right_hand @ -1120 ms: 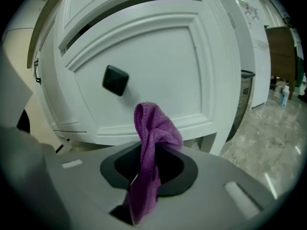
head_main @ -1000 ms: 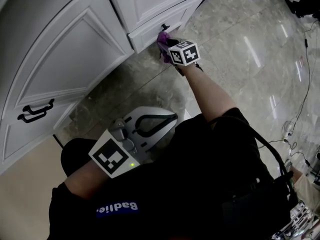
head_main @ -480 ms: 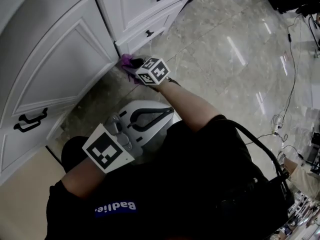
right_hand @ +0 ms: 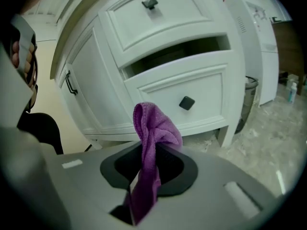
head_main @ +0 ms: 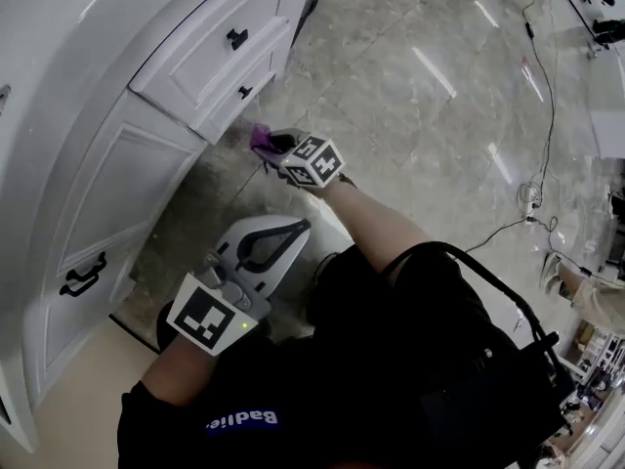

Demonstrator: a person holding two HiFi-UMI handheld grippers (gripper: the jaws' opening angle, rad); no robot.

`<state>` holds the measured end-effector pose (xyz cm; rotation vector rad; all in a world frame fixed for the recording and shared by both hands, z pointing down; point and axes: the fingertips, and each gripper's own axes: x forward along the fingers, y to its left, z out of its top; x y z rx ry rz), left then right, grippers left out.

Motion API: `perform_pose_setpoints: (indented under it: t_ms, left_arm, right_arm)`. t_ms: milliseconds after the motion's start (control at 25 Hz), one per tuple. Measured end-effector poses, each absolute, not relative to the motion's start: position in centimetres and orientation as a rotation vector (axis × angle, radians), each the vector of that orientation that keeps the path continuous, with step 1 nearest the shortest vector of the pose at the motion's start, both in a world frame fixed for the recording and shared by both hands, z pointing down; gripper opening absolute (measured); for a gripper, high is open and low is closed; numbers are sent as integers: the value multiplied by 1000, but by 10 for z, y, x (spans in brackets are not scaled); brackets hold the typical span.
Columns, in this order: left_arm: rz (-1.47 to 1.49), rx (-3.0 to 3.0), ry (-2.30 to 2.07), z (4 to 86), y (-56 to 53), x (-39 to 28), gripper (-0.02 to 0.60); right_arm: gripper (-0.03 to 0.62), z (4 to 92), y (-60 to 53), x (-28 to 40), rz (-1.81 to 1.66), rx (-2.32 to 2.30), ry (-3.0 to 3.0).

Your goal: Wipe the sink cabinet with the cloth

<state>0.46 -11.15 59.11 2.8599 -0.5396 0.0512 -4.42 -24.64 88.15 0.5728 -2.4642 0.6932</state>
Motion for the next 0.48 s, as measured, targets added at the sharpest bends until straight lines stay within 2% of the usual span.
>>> perform_pose_setpoints:
  t_ms: [200,480]
  left_arm:
    - [85,2853,-534,499,-96,10,5]
    - [47,2673,-634,322,-72,4,5]
  right_arm:
    - [71,794,-206,22,722,697,-2389]
    - [71,571,-125,98,658,676,-2384]
